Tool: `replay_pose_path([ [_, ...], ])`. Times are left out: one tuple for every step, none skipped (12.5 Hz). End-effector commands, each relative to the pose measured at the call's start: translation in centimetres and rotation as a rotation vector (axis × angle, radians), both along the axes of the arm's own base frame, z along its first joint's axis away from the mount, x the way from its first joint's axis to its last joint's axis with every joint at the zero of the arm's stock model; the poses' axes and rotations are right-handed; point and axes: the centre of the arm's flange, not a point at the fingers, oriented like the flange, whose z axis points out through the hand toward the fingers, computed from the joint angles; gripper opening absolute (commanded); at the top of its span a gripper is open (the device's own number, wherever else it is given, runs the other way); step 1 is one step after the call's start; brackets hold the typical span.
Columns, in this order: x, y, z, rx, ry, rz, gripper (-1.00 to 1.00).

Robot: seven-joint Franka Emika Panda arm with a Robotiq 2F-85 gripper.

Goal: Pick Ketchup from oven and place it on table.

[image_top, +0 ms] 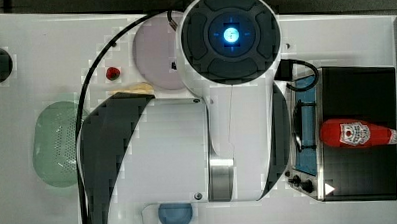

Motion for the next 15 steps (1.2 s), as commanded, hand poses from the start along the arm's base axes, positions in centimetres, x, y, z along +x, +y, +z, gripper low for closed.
replay_pose_path([
  [-17.3, -1.1, 5.5, 0.017, 0.057, 0.016, 0.58],
  [-17.2, -1.4, 5.4, 0.020, 0.059, 0.011, 0.84],
  [-17.1, -1.8, 5.3, 0.023, 0.058, 0.004, 1.00],
  [-16.7, -2.9, 4.8, 0.032, 0.057, -0.018, 1.00],
  [-16.2, -4.4, 4.0, 0.045, 0.074, -0.047, 1.00],
  [-16.0, -5.7, 3.4, 0.056, 0.088, -0.072, 1.00],
  [-15.7, -7.3, 2.7, 0.069, 0.103, -0.102, 1.00],
  [-15.4, -9.0, 2.0, 0.081, 0.108, -0.135, 1.00],
  [-15.1, -10.9, 1.3, 0.090, 0.098, -0.171, 1.00],
  [-14.6, -12.8, 0.9, 0.096, 0.069, -0.205, 1.00],
  [-14.1, -14.9, 0.5, 0.090, 0.025, -0.236, 1.00],
  [-13.3, -18.6, -0.6, 0.057, -0.028, -0.292, 1.00],
  [-13.1, -20.0, -1.4, 0.046, -0.030, -0.314, 1.00],
  [-12.8, -21.7, -2.5, 0.040, -0.033, -0.345, 1.00],
  [-12.5, -23.9, -3.9, 0.032, -0.046, -0.385, 1.00],
])
